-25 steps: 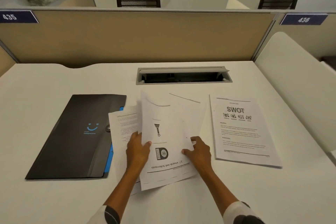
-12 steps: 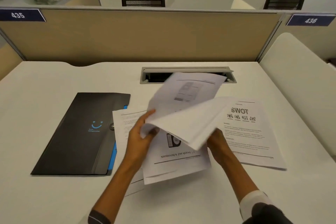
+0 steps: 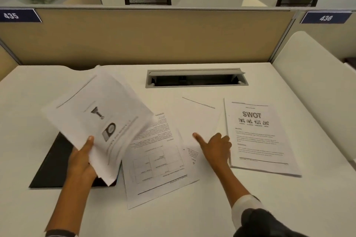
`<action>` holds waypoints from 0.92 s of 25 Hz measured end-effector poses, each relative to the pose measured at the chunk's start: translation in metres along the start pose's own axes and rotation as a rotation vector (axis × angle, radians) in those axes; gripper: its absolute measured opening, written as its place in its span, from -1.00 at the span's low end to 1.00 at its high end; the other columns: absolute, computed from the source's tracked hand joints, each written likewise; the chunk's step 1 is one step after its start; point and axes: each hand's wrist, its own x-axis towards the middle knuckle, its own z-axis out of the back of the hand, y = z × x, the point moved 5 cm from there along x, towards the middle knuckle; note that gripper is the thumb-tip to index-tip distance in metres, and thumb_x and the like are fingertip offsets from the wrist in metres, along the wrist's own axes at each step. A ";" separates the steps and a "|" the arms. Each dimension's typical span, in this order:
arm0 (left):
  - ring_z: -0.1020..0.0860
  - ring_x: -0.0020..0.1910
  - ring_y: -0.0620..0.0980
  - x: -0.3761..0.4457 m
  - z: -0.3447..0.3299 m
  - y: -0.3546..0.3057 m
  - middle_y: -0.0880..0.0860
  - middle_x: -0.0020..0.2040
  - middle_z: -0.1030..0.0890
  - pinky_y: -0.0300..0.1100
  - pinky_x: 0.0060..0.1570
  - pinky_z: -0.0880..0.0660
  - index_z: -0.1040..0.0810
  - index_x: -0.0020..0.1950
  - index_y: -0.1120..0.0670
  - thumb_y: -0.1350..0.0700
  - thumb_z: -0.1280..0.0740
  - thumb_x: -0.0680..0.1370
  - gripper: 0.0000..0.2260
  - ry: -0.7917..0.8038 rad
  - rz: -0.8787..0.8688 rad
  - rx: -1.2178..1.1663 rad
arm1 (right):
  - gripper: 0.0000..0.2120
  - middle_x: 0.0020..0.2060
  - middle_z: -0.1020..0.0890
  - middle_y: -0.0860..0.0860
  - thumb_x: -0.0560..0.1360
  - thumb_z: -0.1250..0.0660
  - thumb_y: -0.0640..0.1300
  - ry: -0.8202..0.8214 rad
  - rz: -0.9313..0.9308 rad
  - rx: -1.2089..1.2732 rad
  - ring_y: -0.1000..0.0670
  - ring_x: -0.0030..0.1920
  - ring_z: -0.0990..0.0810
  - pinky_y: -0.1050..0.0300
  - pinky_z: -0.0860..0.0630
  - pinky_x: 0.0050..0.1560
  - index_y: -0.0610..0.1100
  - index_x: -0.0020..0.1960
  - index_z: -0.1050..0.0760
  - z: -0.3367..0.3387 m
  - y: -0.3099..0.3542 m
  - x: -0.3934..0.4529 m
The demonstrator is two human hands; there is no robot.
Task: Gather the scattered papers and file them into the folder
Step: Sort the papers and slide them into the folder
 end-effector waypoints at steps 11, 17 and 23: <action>-0.43 0.10 0.08 0.005 0.012 0.023 0.01 0.01 -0.53 0.15 0.31 -0.30 -0.40 0.31 -0.04 -0.02 -0.32 0.50 -0.62 -0.106 0.135 -0.089 | -0.41 0.08 -0.53 -0.16 0.33 -0.53 -0.10 0.189 0.170 0.156 -0.19 0.07 -0.56 -0.02 -0.52 0.01 -0.23 0.20 -0.30 -0.055 0.024 -0.038; -0.42 0.10 0.08 0.009 0.011 0.025 0.06 0.14 -0.47 0.15 0.34 -0.27 -0.40 0.30 -0.07 0.00 -0.31 0.51 -0.64 -0.080 0.106 -0.111 | -0.73 -0.30 -0.60 -0.12 0.37 -0.49 -0.12 0.010 0.023 0.506 -0.17 -0.23 -0.61 -0.01 -0.57 -0.17 -0.20 -0.33 -0.42 -0.020 -0.010 -0.009; -0.42 0.13 0.09 0.010 0.001 0.027 0.07 0.20 -0.47 0.16 0.34 -0.27 -0.38 0.33 -0.06 -0.01 -0.31 0.50 -0.60 -0.040 0.134 -0.105 | -0.61 -0.29 -0.54 -0.15 0.41 -0.45 0.00 -0.021 -0.051 0.488 -0.14 -0.24 -0.52 0.07 -0.41 -0.24 -0.19 -0.35 -0.32 -0.021 -0.029 0.003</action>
